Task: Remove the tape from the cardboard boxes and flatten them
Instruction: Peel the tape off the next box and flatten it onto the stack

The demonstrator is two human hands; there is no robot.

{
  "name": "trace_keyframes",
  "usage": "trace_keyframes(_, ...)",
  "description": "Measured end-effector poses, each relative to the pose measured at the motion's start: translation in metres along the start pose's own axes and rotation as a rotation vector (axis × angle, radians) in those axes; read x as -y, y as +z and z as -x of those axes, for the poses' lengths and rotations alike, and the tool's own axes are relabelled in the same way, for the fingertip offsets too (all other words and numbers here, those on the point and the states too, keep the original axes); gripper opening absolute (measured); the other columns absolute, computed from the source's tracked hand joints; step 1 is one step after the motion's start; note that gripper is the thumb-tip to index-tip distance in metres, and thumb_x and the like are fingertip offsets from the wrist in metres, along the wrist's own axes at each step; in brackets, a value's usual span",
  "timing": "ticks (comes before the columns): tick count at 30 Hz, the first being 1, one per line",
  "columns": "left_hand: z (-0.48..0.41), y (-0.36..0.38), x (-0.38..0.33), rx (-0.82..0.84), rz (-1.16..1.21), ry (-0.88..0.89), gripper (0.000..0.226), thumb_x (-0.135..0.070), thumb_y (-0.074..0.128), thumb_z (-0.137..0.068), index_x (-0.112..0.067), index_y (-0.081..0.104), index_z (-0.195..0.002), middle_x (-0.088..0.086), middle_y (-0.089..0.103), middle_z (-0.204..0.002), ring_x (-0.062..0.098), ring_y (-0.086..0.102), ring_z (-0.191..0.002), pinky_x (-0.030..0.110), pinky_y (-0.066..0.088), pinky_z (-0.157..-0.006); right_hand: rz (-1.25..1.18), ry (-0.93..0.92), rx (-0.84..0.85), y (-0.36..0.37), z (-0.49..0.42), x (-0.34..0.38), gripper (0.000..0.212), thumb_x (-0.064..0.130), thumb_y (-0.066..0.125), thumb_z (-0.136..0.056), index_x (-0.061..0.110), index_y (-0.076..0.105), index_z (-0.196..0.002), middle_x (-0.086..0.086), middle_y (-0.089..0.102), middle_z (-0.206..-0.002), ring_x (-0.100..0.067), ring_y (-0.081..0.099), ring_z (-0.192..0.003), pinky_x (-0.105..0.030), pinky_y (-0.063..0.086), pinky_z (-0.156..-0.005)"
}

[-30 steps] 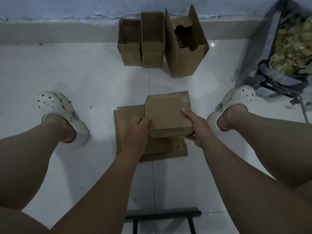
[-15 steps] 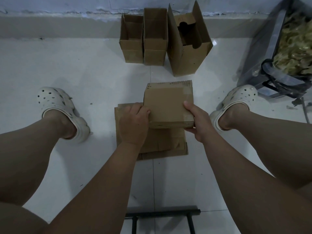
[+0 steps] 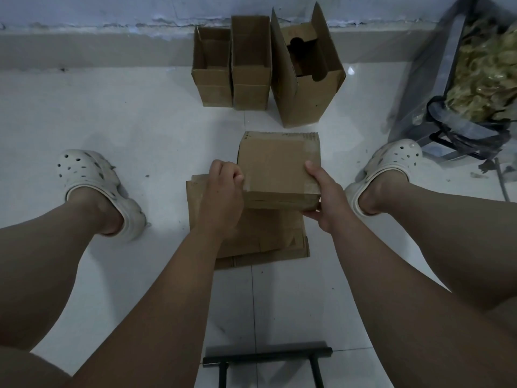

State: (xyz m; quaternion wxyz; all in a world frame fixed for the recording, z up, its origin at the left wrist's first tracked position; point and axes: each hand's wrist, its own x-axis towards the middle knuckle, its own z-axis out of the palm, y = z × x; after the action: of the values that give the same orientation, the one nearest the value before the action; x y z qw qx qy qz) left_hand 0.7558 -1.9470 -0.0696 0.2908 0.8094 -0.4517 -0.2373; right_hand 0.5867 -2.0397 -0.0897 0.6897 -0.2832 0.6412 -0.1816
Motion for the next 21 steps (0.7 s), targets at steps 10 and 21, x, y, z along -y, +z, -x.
trace_keyframes(10, 0.001, 0.003, -0.01, -0.123, 0.297, -0.317, 0.029, -0.046, 0.06, -0.087, -0.025, 0.048, -0.102, -0.014, 0.055, -0.08, 0.001, 0.053, -0.07, 0.003, 0.037, -0.052, -0.067, -0.066, 0.057, 0.001, -0.001, 0.006, 0.028, 0.051, 0.065, -0.084, 0.032, 0.066, -0.104, 0.008, 0.072, -0.101, -0.014, 0.065, -0.099, -0.035, 0.054, -0.075)
trace_keyframes(21, -0.009, -0.01, 0.002, 0.049, 0.324, -0.546, 0.025, -0.033, 0.067, -0.086, -0.015, 0.074, -0.102, -0.001, 0.072, -0.09, 0.012, 0.066, -0.081, 0.02, 0.047, -0.066, -0.045, -0.141, 0.181, 0.005, 0.001, 0.0, 0.051, 0.03, 0.072, -0.084, 0.032, 0.049, -0.129, 0.005, 0.058, -0.127, -0.016, 0.063, -0.106, -0.028, 0.058, -0.066)
